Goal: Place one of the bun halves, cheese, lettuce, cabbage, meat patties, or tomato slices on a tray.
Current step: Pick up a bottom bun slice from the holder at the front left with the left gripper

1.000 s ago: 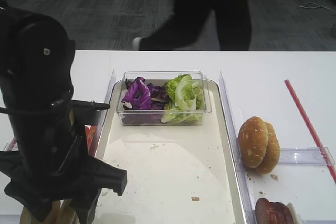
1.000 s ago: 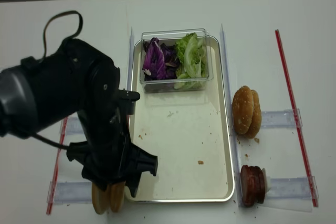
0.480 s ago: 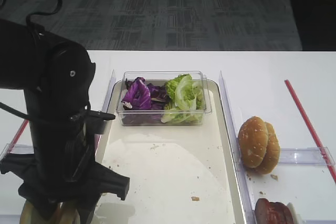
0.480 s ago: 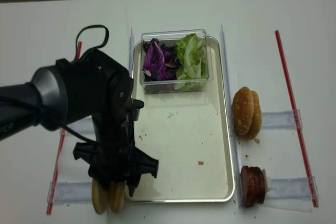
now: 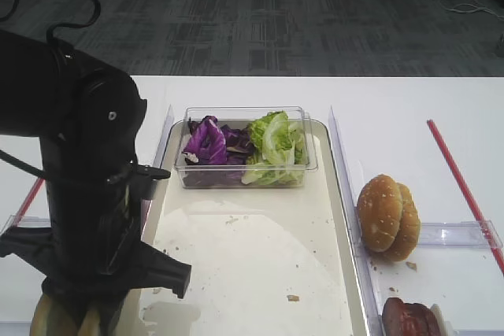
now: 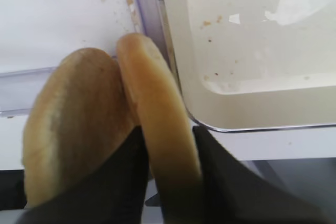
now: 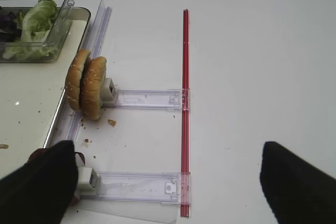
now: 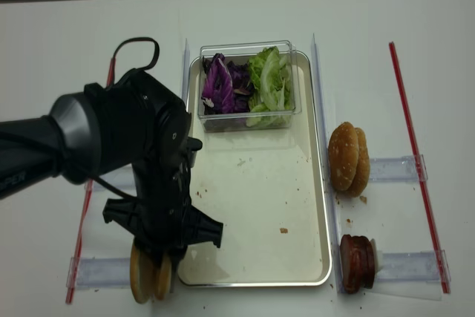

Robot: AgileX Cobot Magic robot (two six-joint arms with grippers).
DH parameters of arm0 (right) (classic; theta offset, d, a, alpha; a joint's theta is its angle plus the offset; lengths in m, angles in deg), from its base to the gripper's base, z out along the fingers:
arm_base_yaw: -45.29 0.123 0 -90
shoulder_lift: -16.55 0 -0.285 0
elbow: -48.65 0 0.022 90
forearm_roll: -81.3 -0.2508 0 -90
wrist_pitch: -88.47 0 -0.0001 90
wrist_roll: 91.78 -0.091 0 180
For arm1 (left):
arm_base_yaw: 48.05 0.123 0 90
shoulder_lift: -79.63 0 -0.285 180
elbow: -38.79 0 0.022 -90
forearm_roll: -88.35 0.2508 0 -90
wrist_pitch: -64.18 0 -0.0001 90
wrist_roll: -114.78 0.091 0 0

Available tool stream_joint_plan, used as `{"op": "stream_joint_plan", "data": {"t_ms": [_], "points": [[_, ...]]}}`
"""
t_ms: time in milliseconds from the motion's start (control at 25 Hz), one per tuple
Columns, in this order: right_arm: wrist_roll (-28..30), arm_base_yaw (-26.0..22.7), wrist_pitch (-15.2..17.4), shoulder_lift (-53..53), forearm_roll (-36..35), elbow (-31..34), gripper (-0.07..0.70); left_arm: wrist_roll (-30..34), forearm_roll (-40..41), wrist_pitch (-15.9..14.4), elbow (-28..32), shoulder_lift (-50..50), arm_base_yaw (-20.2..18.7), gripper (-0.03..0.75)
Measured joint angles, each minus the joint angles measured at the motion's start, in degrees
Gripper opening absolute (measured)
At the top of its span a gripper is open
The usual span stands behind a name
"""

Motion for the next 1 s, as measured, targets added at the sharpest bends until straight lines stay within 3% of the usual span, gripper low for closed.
{"op": "stream_joint_plan", "data": {"t_ms": [600, 1000], "points": [[0.00, 0.00, 0.00, 0.00, 0.00, 0.00, 0.692, -2.06, 2.85, -0.99, 0.00, 0.00, 0.00, 0.108], [0.00, 0.00, 0.00, 0.00, 0.00, 0.00, 0.692, -2.18, 3.79, -2.99, -2.27, 0.00, 0.00, 0.097]]}}
